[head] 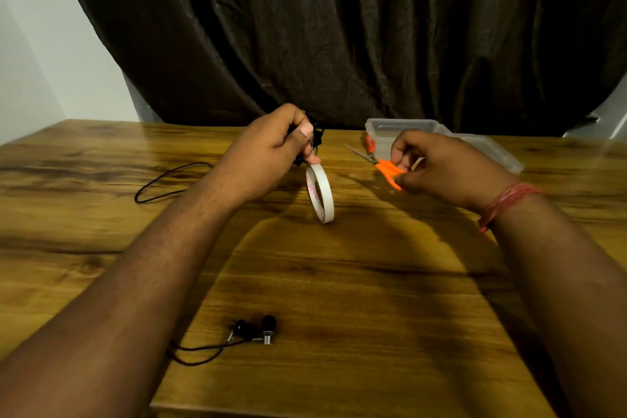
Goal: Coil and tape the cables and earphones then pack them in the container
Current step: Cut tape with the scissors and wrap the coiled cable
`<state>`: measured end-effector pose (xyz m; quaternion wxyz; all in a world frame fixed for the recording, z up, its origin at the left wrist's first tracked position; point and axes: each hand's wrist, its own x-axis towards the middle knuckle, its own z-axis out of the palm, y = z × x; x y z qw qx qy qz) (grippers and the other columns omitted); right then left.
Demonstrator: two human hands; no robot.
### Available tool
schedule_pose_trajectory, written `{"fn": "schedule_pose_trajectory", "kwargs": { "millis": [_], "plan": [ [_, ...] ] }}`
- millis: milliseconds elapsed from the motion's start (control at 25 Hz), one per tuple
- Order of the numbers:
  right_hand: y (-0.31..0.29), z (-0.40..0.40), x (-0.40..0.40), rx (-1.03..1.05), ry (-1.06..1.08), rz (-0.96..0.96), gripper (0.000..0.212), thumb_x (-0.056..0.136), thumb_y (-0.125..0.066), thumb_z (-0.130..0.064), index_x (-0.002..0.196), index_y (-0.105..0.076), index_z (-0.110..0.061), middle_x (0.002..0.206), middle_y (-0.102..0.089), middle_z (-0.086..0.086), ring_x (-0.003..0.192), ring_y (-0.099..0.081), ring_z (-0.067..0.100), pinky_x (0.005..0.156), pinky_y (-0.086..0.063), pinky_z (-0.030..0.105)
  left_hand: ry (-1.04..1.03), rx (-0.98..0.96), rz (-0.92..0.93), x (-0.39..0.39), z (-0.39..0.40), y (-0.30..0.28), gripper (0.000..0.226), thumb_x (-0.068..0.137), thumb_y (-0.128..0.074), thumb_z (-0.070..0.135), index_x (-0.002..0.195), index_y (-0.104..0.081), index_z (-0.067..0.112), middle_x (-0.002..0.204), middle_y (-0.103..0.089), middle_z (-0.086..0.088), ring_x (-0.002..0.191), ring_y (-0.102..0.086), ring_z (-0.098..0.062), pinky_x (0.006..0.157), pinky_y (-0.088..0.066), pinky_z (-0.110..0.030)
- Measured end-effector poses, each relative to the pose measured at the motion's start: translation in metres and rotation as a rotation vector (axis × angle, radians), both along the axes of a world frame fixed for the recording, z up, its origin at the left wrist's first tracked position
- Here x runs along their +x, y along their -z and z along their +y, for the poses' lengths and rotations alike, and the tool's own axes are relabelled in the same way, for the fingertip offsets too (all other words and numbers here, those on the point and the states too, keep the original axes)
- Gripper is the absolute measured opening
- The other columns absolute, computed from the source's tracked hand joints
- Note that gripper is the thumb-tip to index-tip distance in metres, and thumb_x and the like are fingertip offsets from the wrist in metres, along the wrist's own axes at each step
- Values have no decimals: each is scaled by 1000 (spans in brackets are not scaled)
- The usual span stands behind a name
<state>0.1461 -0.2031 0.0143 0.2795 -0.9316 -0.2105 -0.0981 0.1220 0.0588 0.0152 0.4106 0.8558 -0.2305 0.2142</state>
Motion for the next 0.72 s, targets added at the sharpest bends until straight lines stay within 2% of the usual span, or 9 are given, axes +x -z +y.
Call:
{"fn": "schedule_pose_trajectory", "kwargs": {
  "millis": [120, 160, 240, 320, 440, 600, 720],
  "plan": [
    [-8, 5, -9, 39, -95, 95, 31, 71, -81, -25, 93, -60, -30, 86, -64, -10, 63, -57, -4, 61, -46, 12, 4, 16, -12, 0, -1, 0, 22, 103, -43, 26, 84, -48, 36, 83, -67, 3, 83, -73, -6, 78, -55, -40],
    [-9, 8, -12, 26, -111, 104, 33, 69, -81, -29, 93, -59, -33, 86, -63, -12, 63, -57, -6, 59, -46, 11, 5, 19, -14, 0, -1, 0, 22, 103, -43, 26, 84, -48, 36, 83, -67, 3, 84, -73, -5, 78, -56, -41],
    [-11, 10, -16, 8, -121, 97, 34, 66, -79, -34, 93, -59, -36, 85, -63, -13, 64, -58, -5, 63, -49, 17, 2, 28, -18, -1, -2, 0, 22, 103, -43, 27, 84, -47, 36, 84, -67, 3, 83, -72, -4, 78, -56, -42],
    [-13, 12, -18, -7, -131, 93, 33, 66, -78, -33, 93, -60, -36, 87, -64, -12, 68, -61, 1, 68, -51, 24, -6, 49, -27, -2, -3, -1, 21, 103, -43, 28, 85, -47, 36, 84, -67, 4, 83, -72, -3, 78, -56, -42],
    [-12, 14, -19, -17, -158, 94, 32, 70, -80, -25, 94, -62, -36, 89, -64, -10, 74, -63, 7, 69, -53, 25, -15, 74, -42, -5, -5, -2, 19, 103, -43, 29, 86, -48, 34, 84, -67, 5, 83, -71, 0, 77, -56, -41],
    [-11, 13, -16, -2, -161, 92, 33, 72, -81, -20, 93, -63, -38, 89, -65, -9, 74, -62, 5, 65, -51, 16, -14, 71, -27, -7, -7, -3, 21, 103, -43, 27, 84, -47, 34, 84, -68, 3, 83, -71, -1, 76, -56, -42],
    [-11, 12, -15, -1, -160, 77, 33, 73, -81, -19, 92, -64, -41, 89, -67, -9, 70, -61, 2, 69, -53, 22, -14, 73, -30, -7, -7, -3, 21, 103, -43, 27, 84, -46, 35, 83, -67, 4, 83, -71, -1, 76, -56, -44]
  ]
}}
